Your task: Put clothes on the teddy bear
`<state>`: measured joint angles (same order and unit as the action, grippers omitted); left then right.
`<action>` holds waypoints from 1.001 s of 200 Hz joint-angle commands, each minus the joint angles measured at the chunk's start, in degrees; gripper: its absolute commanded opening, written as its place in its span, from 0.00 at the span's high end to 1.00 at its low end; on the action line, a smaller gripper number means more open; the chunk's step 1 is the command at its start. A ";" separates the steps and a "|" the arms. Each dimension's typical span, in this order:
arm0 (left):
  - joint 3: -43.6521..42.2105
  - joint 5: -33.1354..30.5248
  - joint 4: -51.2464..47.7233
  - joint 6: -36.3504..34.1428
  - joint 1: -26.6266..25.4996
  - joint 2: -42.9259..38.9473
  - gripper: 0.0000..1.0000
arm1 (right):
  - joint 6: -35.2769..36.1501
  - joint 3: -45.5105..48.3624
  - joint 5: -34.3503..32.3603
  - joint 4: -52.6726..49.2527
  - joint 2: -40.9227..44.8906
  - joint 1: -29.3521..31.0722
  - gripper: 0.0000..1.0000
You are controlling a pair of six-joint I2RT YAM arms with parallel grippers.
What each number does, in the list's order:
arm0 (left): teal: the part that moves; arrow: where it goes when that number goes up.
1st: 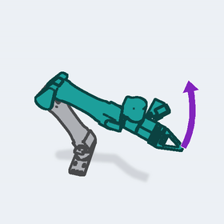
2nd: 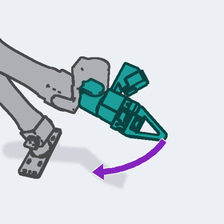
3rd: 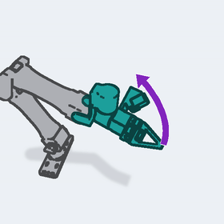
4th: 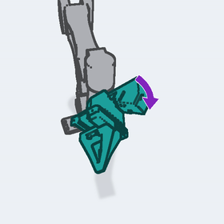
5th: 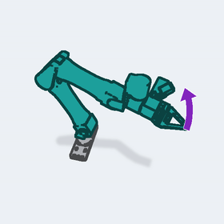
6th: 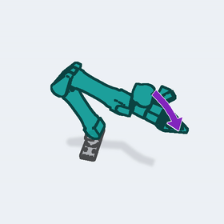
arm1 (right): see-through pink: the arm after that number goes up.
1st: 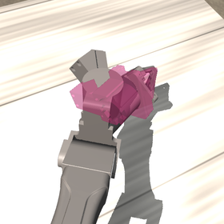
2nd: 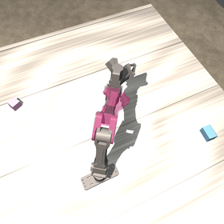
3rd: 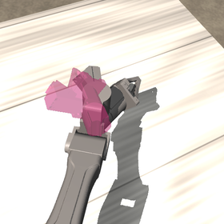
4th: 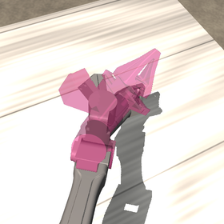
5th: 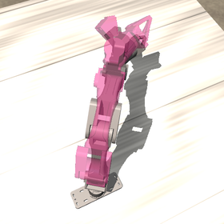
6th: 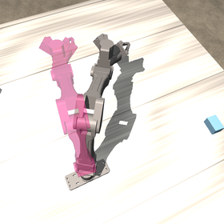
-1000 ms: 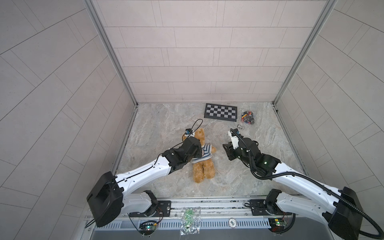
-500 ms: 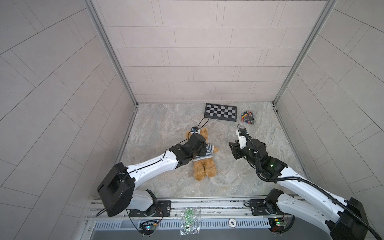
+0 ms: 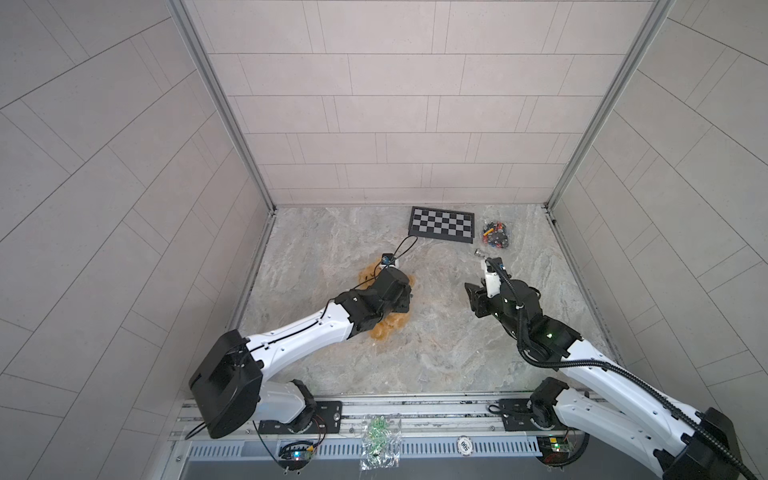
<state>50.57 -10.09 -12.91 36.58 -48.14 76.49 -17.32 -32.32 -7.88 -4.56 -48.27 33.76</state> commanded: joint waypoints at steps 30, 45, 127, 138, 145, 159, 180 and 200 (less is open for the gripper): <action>-0.30 -2.97 -3.84 -2.63 0.30 -7.24 0.29 | 2.37 0.79 -4.63 -0.54 3.38 -1.20 0.00; -2.17 -3.86 -3.98 -3.20 0.95 -10.51 0.19 | 2.58 1.43 -6.14 -0.54 4.42 -2.14 0.00; -14.69 -23.41 -8.15 -1.60 8.88 -31.34 0.00 | 2.20 9.27 -11.21 1.83 10.49 -10.98 0.00; -15.93 -25.52 -7.92 -4.38 9.55 -32.55 0.00 | 3.09 10.72 -10.11 3.10 10.81 -12.62 0.00; -16.32 -27.00 -8.09 -5.76 9.77 -33.03 0.00 | 3.31 11.84 -9.77 4.21 11.05 -13.63 0.00; -17.06 -31.50 -7.73 -7.69 9.92 -33.23 0.00 | 5.15 14.47 -7.67 7.83 11.73 -15.87 0.00; -19.06 -36.35 -3.11 -11.99 9.91 -33.73 0.00 | 7.63 18.07 -6.58 14.37 12.81 -18.40 0.00; -21.77 -40.43 3.40 -16.80 9.91 -33.86 0.00 | 13.33 20.03 -4.74 20.49 11.74 -19.94 0.00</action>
<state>31.44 -41.65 -16.69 26.87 -38.59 43.24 -10.94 -13.78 -15.03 5.39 -36.36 15.29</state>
